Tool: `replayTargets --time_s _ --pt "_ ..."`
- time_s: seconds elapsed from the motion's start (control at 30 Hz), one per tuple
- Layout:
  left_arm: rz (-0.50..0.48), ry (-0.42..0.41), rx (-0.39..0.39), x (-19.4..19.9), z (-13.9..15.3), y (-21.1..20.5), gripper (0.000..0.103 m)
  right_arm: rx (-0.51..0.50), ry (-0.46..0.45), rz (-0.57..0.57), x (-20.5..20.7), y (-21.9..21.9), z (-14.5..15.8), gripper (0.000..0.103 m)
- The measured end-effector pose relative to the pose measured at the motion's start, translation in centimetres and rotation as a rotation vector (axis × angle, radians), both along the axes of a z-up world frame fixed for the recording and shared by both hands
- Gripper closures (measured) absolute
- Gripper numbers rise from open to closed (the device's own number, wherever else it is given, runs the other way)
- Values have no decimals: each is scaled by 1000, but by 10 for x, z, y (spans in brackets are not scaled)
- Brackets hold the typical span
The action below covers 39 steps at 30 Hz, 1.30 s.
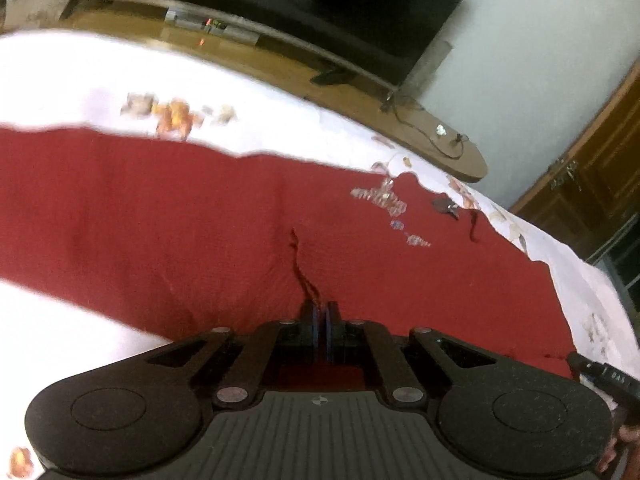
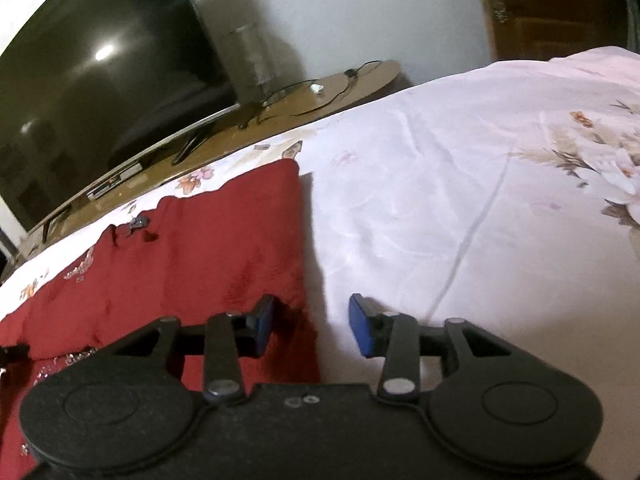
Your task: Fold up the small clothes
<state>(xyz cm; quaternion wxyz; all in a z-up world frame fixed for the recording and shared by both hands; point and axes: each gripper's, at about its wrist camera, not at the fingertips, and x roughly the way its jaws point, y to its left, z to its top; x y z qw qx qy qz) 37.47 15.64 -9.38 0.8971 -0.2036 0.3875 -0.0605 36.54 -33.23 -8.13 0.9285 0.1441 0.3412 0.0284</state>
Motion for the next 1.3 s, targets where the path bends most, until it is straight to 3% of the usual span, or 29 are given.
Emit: replayTargets --time_s 0.03,0.13,0.2,0.3,0.43,0.5,0.53,0.57,0.63,0.73,0.8,0.87,0.9,1.0,1.03,1.1,1.13,1.2,1.3 --pt "-2 5 16 2 1 0 100 6 -9 13 -1 0 0 96" --pt "-4 23 39 11 -8 -6 100 -33 12 14 -2 2 -5 96" --pt "-6 16 46 12 -8 -6 100 -22 0 33 -3 2 0 91" --pt "-6 4 39 11 -10 -6 100 64 -103 29 -2 -10 12 61" --pt "-1 -3 20 10 -12 -3 100 203 -58 26 40 -26 3 58" --pt "2 -17 23 9 -11 -3 100 241 -27 50 60 -28 -7 60" --pt "9 -42 25 7 -9 -3 100 258 -4 70 68 -27 -11 71" --pt "18 -76 26 3 -6 -3 100 260 10 99 72 -26 -15 96" --pt "43 -112 35 -2 -3 -2 100 200 -19 100 68 -24 -12 96" --pt "27 -55 73 4 -15 -8 100 179 -40 54 58 -31 -15 96" --pt "26 -44 62 5 -14 -5 100 134 -36 76 61 -24 -15 94" --pt "30 -30 34 7 -14 -1 100 103 -78 70 64 -22 -4 78" --pt "32 -27 26 8 -15 0 100 66 -125 54 66 -19 4 75" --pt "48 -20 -3 8 -17 2 100 95 -145 71 92 -17 12 66" --pt "52 -19 -8 7 -17 2 100 93 -119 71 104 -15 10 52" --pt "59 -30 1 5 -15 0 100 94 16 78 130 -11 -5 67" --pt "62 -46 14 4 -14 -2 100 61 0 85 131 -9 -6 95" --pt "60 -54 62 2 -14 -9 100 62 -4 82 130 -15 -6 95" --pt "84 -51 53 4 -17 -10 100 54 -17 77 126 -19 -11 97"
